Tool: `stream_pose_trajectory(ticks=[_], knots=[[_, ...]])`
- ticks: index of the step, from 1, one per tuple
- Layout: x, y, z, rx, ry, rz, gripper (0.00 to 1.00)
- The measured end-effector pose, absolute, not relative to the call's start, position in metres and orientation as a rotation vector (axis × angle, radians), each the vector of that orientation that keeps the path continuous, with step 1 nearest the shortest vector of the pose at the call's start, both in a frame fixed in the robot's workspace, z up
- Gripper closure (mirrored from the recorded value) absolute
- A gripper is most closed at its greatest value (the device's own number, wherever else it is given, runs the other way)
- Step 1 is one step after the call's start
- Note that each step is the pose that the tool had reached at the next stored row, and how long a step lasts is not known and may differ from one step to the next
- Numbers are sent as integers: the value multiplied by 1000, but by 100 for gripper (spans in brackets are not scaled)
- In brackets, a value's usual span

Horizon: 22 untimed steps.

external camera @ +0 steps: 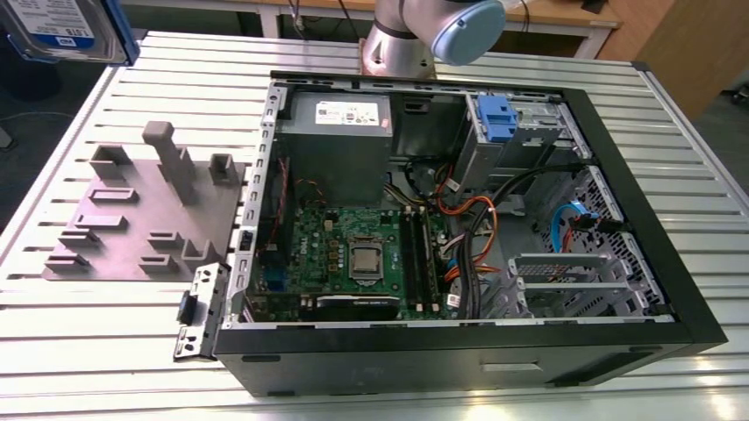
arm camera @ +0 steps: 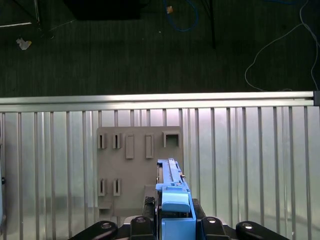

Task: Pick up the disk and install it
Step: 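Pick up the disk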

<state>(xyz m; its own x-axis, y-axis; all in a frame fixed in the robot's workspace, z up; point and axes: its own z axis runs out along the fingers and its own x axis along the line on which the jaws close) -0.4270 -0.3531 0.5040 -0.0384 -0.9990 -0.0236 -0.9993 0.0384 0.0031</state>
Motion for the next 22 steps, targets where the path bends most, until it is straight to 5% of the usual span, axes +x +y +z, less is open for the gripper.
stream_pose_trajectory(ticks=[22], knots=[[-421, -353, 504, -2168, 2253, 29, 63]])
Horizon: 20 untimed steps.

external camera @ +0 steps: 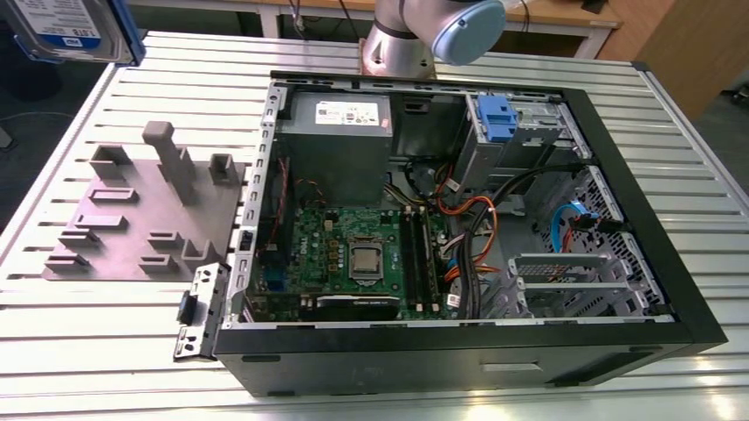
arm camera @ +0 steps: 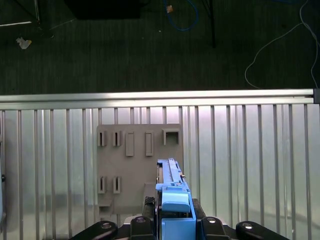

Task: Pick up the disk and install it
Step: 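Pick up the disk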

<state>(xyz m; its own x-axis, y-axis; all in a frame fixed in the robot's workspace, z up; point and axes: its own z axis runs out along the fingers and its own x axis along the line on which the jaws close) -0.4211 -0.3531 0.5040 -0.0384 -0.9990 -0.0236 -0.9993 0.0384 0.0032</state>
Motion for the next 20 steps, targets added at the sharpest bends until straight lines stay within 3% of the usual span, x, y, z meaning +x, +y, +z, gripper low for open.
stream_pose_trajectory(ticks=[20], knots=[[-415, -353, 504, -2168, 2253, 29, 63]])
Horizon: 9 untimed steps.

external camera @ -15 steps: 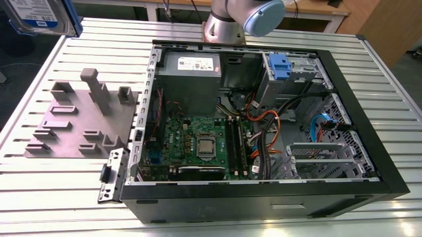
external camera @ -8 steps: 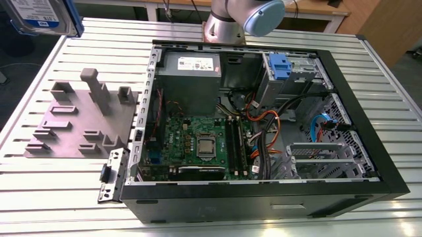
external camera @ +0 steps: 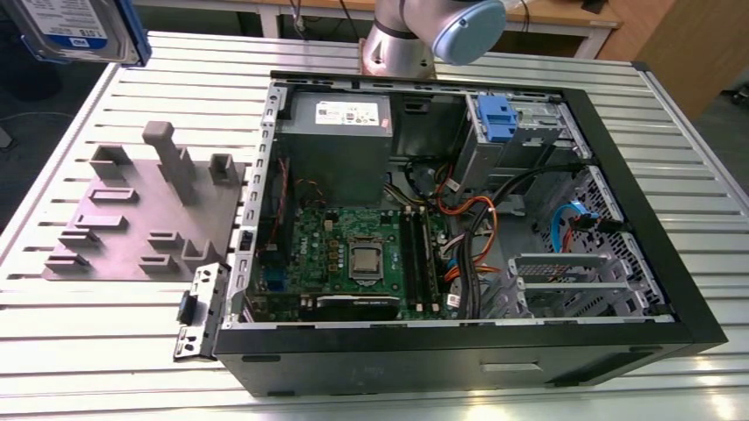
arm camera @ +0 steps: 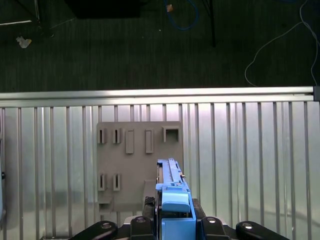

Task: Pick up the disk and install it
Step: 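Pick up the disk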

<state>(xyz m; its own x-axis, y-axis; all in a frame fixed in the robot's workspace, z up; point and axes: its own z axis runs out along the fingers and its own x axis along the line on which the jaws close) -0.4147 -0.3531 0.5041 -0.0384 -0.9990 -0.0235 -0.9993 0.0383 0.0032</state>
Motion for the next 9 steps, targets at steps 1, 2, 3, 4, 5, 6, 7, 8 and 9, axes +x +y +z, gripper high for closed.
stream_pose_trajectory(ticks=[1, 2, 3, 4, 5, 6, 7, 8, 9], knots=[[-414, -353, 504, -2168, 2253, 29, 63], [-414, -353, 504, -2168, 2253, 29, 63], [-414, -353, 504, -2168, 2253, 29, 63], [-414, -353, 504, -2168, 2253, 29, 63], [-413, -353, 504, -2168, 2253, 29, 63], [-413, -353, 504, -2168, 2253, 29, 63], [-413, -353, 504, -2168, 2253, 29, 63], [-412, -353, 504, -2168, 2253, 29, 63], [-412, -353, 504, -2168, 2253, 29, 63]])
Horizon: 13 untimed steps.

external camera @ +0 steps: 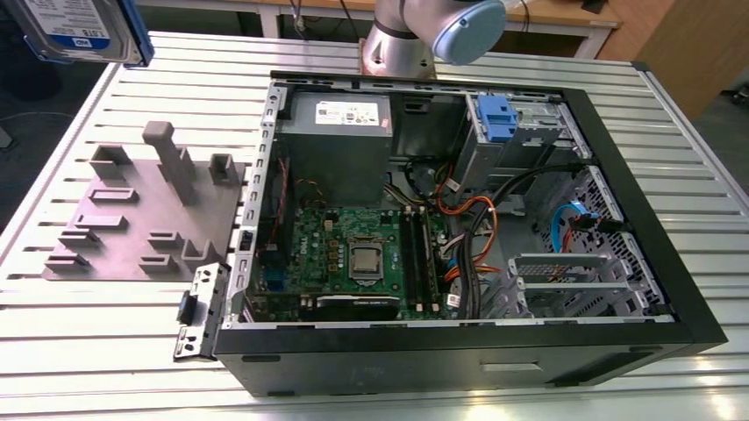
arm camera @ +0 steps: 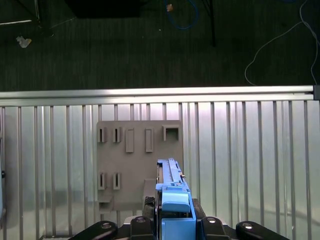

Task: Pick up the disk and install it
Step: 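Pick up the disk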

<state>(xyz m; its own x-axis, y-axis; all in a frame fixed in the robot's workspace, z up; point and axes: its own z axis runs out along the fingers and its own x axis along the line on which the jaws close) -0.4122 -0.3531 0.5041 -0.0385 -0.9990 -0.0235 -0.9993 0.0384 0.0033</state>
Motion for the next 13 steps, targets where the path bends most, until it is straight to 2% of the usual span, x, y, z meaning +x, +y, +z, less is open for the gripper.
stream_pose_trajectory(ticks=[13], knots=[[-407, -353, 504, -2168, 2253, 29, 63]])
